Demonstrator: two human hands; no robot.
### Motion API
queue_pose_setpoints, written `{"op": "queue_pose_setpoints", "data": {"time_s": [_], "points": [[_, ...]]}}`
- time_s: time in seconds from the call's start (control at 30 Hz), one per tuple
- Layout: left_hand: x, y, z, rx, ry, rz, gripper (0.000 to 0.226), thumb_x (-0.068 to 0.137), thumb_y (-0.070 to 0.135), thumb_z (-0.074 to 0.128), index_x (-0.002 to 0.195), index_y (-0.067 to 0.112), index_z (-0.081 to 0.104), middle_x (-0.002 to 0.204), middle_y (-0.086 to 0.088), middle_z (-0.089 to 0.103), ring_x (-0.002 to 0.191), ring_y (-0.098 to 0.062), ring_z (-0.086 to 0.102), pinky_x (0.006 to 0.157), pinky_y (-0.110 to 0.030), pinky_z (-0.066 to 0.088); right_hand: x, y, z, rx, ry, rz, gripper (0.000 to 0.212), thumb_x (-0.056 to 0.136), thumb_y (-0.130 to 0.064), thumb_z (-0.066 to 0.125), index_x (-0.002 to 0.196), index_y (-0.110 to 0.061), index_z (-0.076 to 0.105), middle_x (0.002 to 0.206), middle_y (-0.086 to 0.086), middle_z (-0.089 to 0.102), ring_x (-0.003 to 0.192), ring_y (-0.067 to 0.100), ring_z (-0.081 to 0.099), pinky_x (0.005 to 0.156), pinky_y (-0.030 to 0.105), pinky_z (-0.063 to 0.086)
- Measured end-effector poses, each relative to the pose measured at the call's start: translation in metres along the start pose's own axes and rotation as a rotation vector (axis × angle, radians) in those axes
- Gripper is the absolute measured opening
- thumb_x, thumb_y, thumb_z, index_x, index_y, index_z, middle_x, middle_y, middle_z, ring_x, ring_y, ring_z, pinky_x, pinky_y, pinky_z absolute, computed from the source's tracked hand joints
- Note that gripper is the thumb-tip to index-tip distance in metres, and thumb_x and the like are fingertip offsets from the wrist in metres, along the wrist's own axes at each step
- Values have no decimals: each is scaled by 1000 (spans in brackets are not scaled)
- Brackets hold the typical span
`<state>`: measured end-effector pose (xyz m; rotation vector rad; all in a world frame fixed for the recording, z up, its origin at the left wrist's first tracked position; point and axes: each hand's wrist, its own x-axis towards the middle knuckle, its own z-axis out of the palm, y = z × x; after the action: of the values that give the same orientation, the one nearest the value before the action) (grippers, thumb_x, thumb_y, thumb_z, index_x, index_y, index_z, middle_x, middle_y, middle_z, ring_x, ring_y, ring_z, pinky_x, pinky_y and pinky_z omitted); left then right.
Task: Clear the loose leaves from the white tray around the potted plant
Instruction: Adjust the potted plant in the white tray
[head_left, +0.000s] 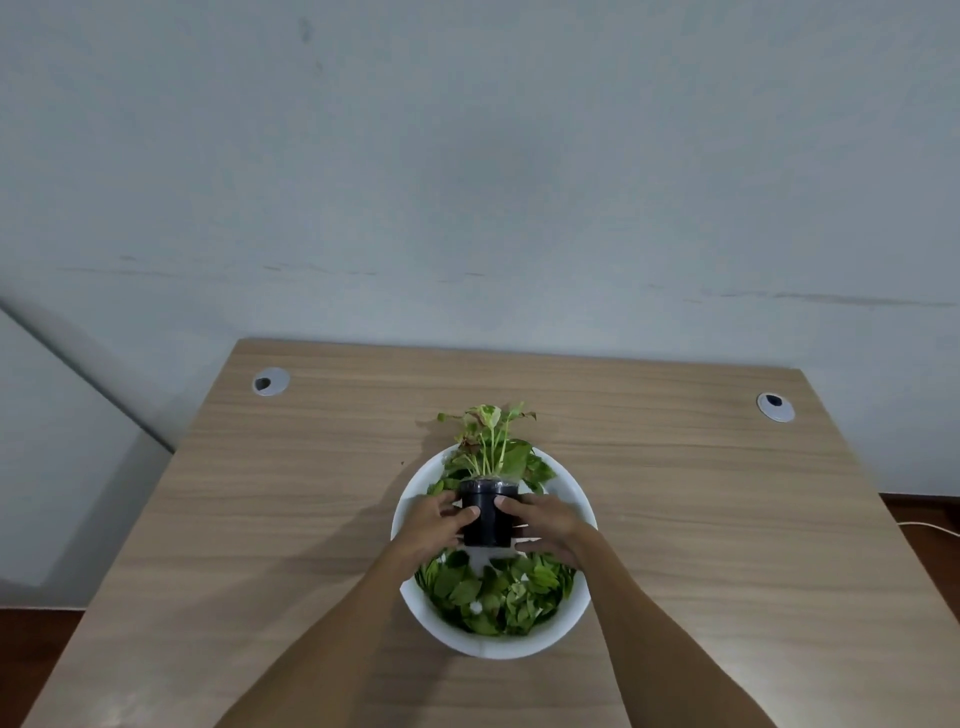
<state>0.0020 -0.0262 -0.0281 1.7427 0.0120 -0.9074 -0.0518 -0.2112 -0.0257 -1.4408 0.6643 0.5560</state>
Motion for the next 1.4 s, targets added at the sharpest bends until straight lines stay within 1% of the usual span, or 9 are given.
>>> {"op": "queue_pose_setpoints", "data": {"time_s": [0.13,0.4,0.5,0.6,0.7,0.8,0.97,1.13,1.4], "points": [[-7,19,-3,-25,37,61,49,88,22,66,133,11,49,123,-4,60,109,-21,62,85,-33,57,-11,-19,1,-35,-11,-50,45,92,-36,63,131,-16,51,126,10,62,111,27,62,96,40,49],[-11,37,-4,-176,115,174,49,87,18,67,133,15,48,124,-7,61,108,-22,63,89,-33,55,-24,-41,2,-78,100,-282,37,84,-27,75,116,-27,57,106,8,71,86,20,69,68,30,49],[-14,29,6,-191,147,226,46,88,14,66,131,21,50,120,-4,66,106,-19,65,74,-20,54,-22,-26,5,-76,182,-423,35,83,-17,75,115,-25,63,106,1,72,95,14,67,70,18,50],[-14,16,15,-230,148,227,46,88,12,66,130,23,50,125,-2,63,114,-16,60,88,-27,52,-18,-5,9,-75,248,-480,34,83,-10,72,116,-16,66,108,-1,72,103,16,67,73,13,52],[-13,5,23,-218,160,227,44,88,7,64,125,26,49,125,-1,62,117,-14,57,93,-30,48,-9,15,8,-80,261,-477,36,83,-10,73,117,-18,65,113,-1,70,108,12,64,82,20,54],[-11,-5,27,-201,177,240,48,88,3,63,129,20,47,128,-5,61,119,-13,57,82,-19,51,-1,35,7,-108,286,-487,43,82,-14,74,122,-23,61,113,-5,71,110,9,63,89,33,55],[-10,-18,32,-210,181,249,47,89,-3,59,130,14,46,126,-8,61,117,-14,57,72,-10,53,10,55,9,-132,313,-479,51,78,-21,77,123,-34,60,113,-11,70,112,4,61,89,33,55],[-8,-22,34,-224,182,213,38,89,-2,60,119,18,48,112,4,63,109,-9,57,67,-7,51,11,58,13,-116,334,-484,43,79,-14,75,119,-26,63,112,-9,71,110,8,63,87,31,55],[-9,-32,37,-128,235,212,41,87,6,64,125,12,50,112,4,63,110,-8,57,81,-16,51,9,66,19,-129,402,-441,28,78,-17,77,103,-25,68,97,-16,73,98,-3,65,82,27,56]]}}
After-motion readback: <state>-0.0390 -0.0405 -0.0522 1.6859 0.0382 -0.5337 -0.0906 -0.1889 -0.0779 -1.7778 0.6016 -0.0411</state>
